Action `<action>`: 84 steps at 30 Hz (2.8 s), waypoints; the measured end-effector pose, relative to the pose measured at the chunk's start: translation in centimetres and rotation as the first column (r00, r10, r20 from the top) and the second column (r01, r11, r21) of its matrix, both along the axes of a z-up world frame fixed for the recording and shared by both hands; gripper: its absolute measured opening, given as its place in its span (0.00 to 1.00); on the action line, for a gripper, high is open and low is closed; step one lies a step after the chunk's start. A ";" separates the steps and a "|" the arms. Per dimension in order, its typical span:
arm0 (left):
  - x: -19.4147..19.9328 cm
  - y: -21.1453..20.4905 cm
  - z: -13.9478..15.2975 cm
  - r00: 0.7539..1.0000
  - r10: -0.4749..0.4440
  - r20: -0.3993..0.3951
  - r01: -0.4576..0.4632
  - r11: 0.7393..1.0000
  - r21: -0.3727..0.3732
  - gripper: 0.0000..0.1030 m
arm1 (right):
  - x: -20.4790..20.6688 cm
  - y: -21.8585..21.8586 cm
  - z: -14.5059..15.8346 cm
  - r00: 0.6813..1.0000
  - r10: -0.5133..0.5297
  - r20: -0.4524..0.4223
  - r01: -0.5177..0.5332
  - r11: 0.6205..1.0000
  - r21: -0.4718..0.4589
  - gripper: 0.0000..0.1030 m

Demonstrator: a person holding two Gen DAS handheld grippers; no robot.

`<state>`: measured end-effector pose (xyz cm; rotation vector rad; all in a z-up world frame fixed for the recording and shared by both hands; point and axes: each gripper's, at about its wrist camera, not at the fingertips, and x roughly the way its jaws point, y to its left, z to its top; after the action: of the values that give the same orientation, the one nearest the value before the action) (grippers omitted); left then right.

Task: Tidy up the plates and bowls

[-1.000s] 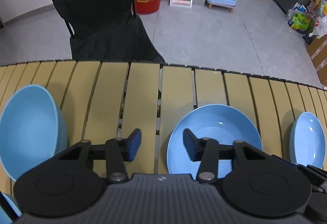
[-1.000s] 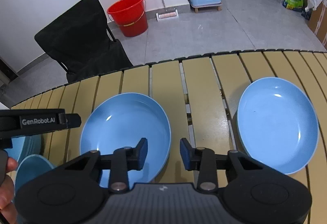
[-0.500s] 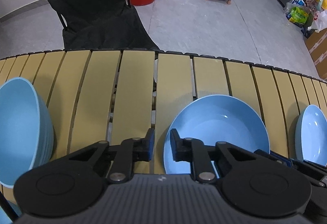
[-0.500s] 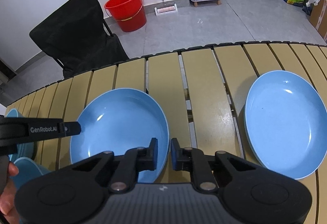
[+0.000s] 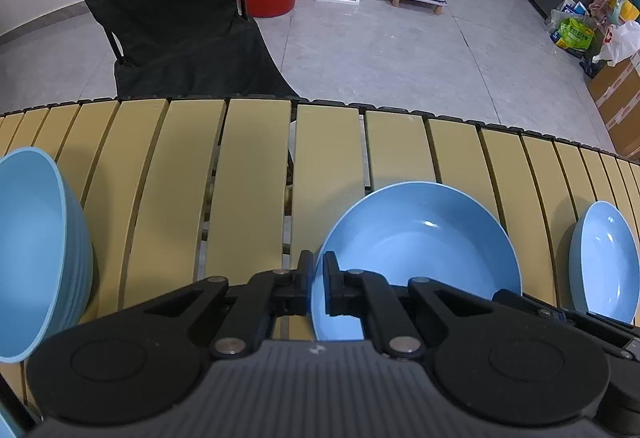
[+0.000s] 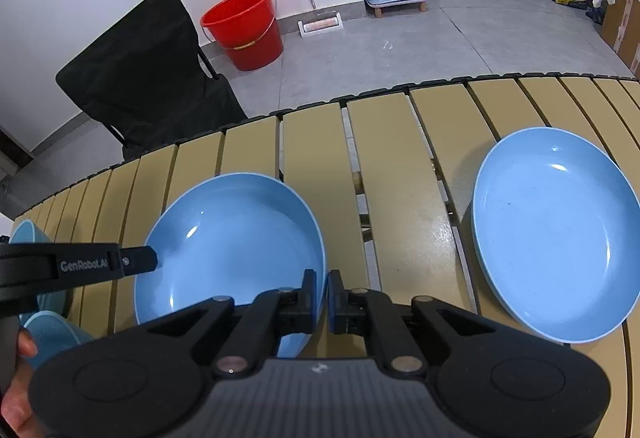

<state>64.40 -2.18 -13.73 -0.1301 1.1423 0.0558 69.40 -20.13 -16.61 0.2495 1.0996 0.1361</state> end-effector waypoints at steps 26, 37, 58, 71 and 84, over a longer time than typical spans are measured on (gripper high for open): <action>-4.7 -1.9 4.1 0.998 -0.033 0.061 0.032 0.999 0.015 0.06 | -4.4 -1.8 3.1 0.998 -0.047 0.034 0.046 0.999 0.026 0.05; -8.9 -3.6 7.0 0.994 -0.058 0.088 0.054 0.997 0.055 0.06 | -8.5 -3.0 5.7 0.996 -0.062 0.066 0.060 0.997 0.039 0.05; -18.0 -4.6 10.1 0.992 -0.040 0.122 0.033 0.998 0.060 0.06 | -16.7 -4.0 8.4 0.995 -0.051 0.089 0.048 0.998 0.040 0.05; -23.3 -4.5 11.8 0.987 -0.040 0.154 0.026 0.996 0.088 0.06 | -22.0 -3.3 9.5 0.994 -0.038 0.098 0.034 0.999 0.041 0.05; -27.2 -2.9 12.7 0.986 -0.008 0.167 -0.004 0.997 0.074 0.06 | -26.1 -2.0 11.0 0.993 -0.015 0.117 0.011 0.999 0.031 0.05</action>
<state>37.21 -5.04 -1.00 -0.0663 0.9718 0.0837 43.33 -22.11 -5.57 0.2725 0.9792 0.1544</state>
